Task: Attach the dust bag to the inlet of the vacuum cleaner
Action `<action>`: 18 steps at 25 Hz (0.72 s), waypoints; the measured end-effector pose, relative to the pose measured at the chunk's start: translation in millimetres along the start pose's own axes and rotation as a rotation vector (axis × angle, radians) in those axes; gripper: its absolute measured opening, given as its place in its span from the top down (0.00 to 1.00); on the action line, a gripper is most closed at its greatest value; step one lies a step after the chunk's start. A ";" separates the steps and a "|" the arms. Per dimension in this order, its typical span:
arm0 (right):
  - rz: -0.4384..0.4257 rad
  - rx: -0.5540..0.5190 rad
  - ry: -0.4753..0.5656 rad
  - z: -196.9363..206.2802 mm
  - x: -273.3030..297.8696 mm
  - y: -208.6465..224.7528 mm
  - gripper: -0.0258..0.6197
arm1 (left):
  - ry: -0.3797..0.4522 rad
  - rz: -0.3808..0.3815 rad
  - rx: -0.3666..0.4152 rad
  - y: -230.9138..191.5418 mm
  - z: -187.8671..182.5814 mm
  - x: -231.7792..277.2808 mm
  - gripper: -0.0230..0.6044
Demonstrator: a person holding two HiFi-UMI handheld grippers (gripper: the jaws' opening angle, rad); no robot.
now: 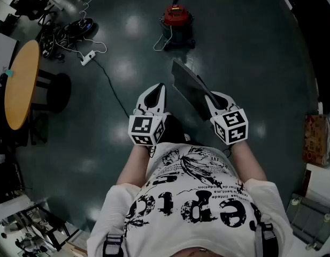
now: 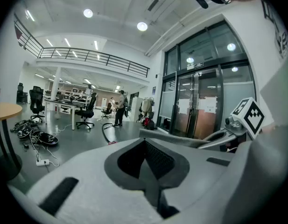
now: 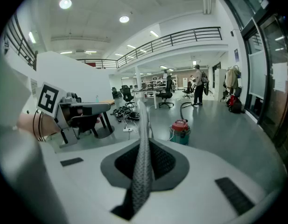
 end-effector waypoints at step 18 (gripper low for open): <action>0.031 0.075 -0.122 -101.2 185.5 117.0 0.94 | -0.097 0.069 -0.060 -153.5 -46.1 221.0 0.96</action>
Point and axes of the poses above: the fingertips, and each gripper's own axes: x forward along the fingers, y to its right, z out of its underside, the point moved 8 cm from there along -x, backward along the fingers, and after that the axes turned 5 degrees about -y, right-handed, at the moved point
